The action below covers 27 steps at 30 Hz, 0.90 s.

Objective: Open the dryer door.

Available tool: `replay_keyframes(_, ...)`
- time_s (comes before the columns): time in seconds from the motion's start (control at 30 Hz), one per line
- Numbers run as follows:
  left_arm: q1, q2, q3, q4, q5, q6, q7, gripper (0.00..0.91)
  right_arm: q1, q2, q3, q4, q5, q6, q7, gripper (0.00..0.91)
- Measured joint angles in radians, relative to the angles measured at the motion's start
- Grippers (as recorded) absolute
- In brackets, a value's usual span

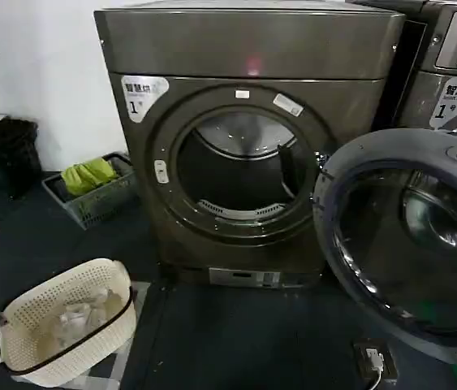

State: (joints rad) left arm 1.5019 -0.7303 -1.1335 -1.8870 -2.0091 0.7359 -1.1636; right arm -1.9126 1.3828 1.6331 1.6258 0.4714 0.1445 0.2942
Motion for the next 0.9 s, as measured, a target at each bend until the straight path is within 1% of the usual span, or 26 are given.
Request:
replay_keyframes(0.13, -0.014, 0.027, 0.014, -0.006, -0.139, 0.0, -0.063, 0.907, 0.0, 0.006, -0.005, 0.001, 0.0, 0.005, -0.009, 0.907)
replay_keyframes(0.33, -0.057, 0.063, 0.056, -0.035, -0.225, 0.0, -0.076, 0.907, -0.004, 0.016, -0.009, 0.003, -0.002, 0.014, -0.02, 0.907)
replay_keyframes(0.63, -0.1, 0.104, 0.075, -0.031, -0.297, 0.0, -0.109, 0.907, -0.002, 0.018, -0.015, 0.011, -0.004, 0.014, -0.021, 0.907)
replay_keyframes(0.9, -0.15, 0.138, 0.117, 0.009, -0.299, 0.0, -0.127, 0.907, -0.004, 0.02, -0.019, 0.016, -0.006, 0.013, -0.023, 0.907)
